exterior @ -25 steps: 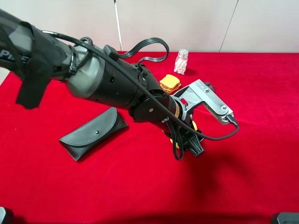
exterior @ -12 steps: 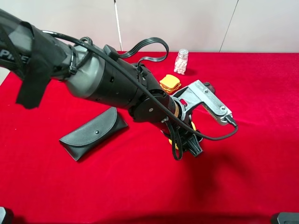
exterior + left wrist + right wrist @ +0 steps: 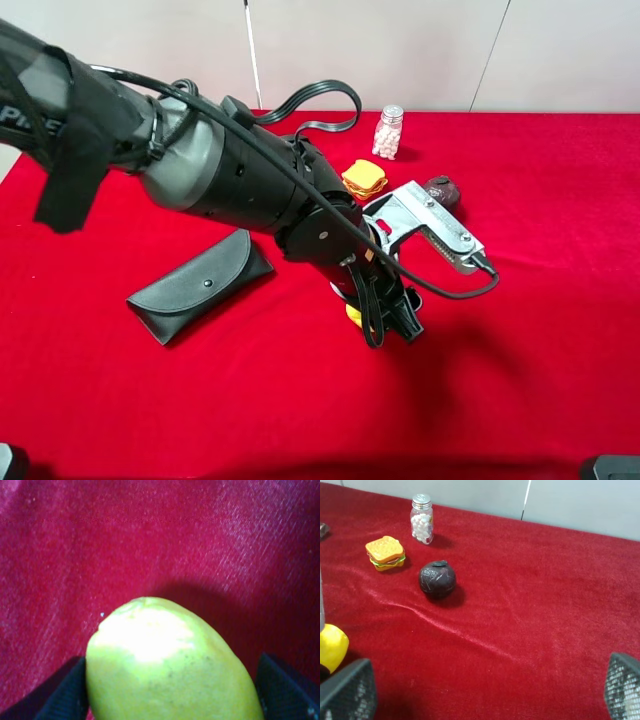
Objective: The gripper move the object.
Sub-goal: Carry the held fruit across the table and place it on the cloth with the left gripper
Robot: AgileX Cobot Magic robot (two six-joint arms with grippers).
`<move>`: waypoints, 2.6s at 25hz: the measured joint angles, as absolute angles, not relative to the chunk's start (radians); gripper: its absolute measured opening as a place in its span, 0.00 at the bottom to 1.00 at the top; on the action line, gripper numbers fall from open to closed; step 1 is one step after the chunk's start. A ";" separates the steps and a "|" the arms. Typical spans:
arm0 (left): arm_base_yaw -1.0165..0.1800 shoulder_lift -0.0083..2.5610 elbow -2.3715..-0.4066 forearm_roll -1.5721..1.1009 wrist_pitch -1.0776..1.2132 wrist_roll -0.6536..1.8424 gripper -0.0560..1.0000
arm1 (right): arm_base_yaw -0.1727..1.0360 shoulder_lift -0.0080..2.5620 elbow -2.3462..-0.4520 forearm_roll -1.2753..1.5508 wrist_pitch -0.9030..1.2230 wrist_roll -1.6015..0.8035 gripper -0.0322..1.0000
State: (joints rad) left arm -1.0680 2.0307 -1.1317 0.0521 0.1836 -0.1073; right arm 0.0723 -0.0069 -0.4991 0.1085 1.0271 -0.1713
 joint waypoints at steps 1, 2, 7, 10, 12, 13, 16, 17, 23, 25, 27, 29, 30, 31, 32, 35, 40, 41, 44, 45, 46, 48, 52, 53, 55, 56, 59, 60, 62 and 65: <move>-1.068 2.031 -1.132 0.052 0.187 -0.108 0.68 | 0.072 -0.007 -0.499 0.109 1.027 -0.171 0.70; -1.068 2.031 -1.132 0.052 0.191 -0.108 0.68 | 0.072 -0.007 -0.499 0.109 1.027 -0.171 0.70; -1.068 2.031 -1.132 0.052 0.226 -0.115 0.68 | 0.072 -0.007 -0.499 0.109 1.027 -0.171 0.70; -1.068 2.031 -1.132 0.052 0.234 -0.116 0.68 | 0.072 -0.007 -0.499 0.109 1.027 -0.171 0.70; -1.068 2.031 -1.132 0.052 0.234 -0.117 0.68 | 0.072 -0.007 -0.499 0.109 1.027 -0.171 0.70; -1.068 2.031 -1.132 0.052 0.235 -0.117 0.68 | 0.072 -0.007 -0.499 0.109 1.027 -0.171 0.70; -1.068 2.031 -1.132 0.052 0.239 -0.117 0.68 | 0.072 -0.007 -0.499 0.109 1.027 -0.171 0.70; -1.068 2.031 -1.132 0.052 0.241 -0.117 0.68 | 0.072 -0.007 -0.499 0.109 1.027 -0.171 0.70; -1.068 2.031 -1.132 0.052 0.247 -0.117 0.68 | 0.072 -0.007 -0.499 0.109 1.027 -0.171 0.70; -1.068 2.031 -1.132 0.052 0.248 -0.117 0.68 | 0.072 -0.007 -0.499 0.109 1.027 -0.171 0.70; -1.068 2.031 -1.132 0.052 0.249 -0.117 0.68 | 0.072 -0.007 -0.499 0.109 1.027 -0.171 0.70; -1.068 2.031 -1.132 0.052 0.252 -0.117 0.68 | 0.072 -0.007 -0.499 0.109 1.027 -0.171 0.70; -1.068 2.031 -1.132 0.052 0.252 -0.117 0.68 | 0.072 -0.007 -0.499 0.109 1.027 -0.171 0.70; -1.068 2.031 -1.132 0.052 0.253 -0.117 0.68 | 0.072 -0.007 -0.499 0.109 1.027 -0.171 0.70; -1.068 2.031 -1.132 0.052 0.253 -0.117 0.68 | 0.072 -0.007 -0.499 0.109 1.027 -0.171 0.70; -1.068 2.031 -1.132 0.052 0.255 -0.118 0.68 | 0.072 -0.007 -0.499 0.109 1.027 -0.171 0.70; -1.068 2.031 -1.132 0.052 0.255 -0.118 0.68 | 0.072 -0.007 -0.499 0.109 1.027 -0.171 0.70; -1.068 2.031 -1.132 0.052 0.255 -0.118 0.68 | 0.072 -0.007 -0.499 0.109 1.027 -0.171 0.70; -1.068 2.031 -1.132 0.052 0.264 -0.118 0.74 | 0.072 -0.007 -0.499 0.109 1.027 -0.171 0.70; -1.068 2.031 -1.132 0.052 0.266 -0.118 0.78 | 0.072 -0.007 -0.499 0.109 1.027 -0.171 0.70; -1.068 2.031 -1.132 0.051 0.266 -0.118 0.81 | 0.072 -0.007 -0.499 0.109 1.027 -0.171 0.70; -1.068 2.030 -1.132 0.043 0.272 -0.118 0.86 | 0.072 -0.007 -0.499 0.109 1.027 -0.171 0.70; -1.068 2.028 -1.132 0.037 0.282 -0.118 0.93 | 0.072 -0.007 -0.499 0.109 1.027 -0.171 0.70; -1.068 2.024 -1.132 0.037 0.282 -0.118 0.94 | 0.072 -0.007 -0.499 0.109 1.027 -0.171 0.70; -1.068 2.003 -1.132 0.037 0.286 -0.118 0.95 | 0.072 -0.007 -0.499 0.109 1.027 -0.171 0.70; -1.065 1.988 -1.132 0.038 0.287 -0.118 0.95 | 0.072 -0.007 -0.499 0.109 1.027 -0.171 0.70; -1.047 1.926 -1.132 0.029 0.310 -0.118 0.95 | 0.072 -0.007 -0.499 0.109 1.027 -0.171 0.70; -1.039 1.902 -1.132 0.022 0.321 -0.117 0.95 | 0.072 -0.007 -0.499 0.109 1.027 -0.171 0.70; -1.020 1.836 -1.132 0.009 0.347 -0.106 0.95 | 0.072 -0.007 -0.499 0.109 1.027 -0.171 0.70; -0.991 1.732 -1.132 0.000 0.385 -0.098 0.95 | 0.072 -0.007 -0.499 0.109 1.027 -0.171 0.70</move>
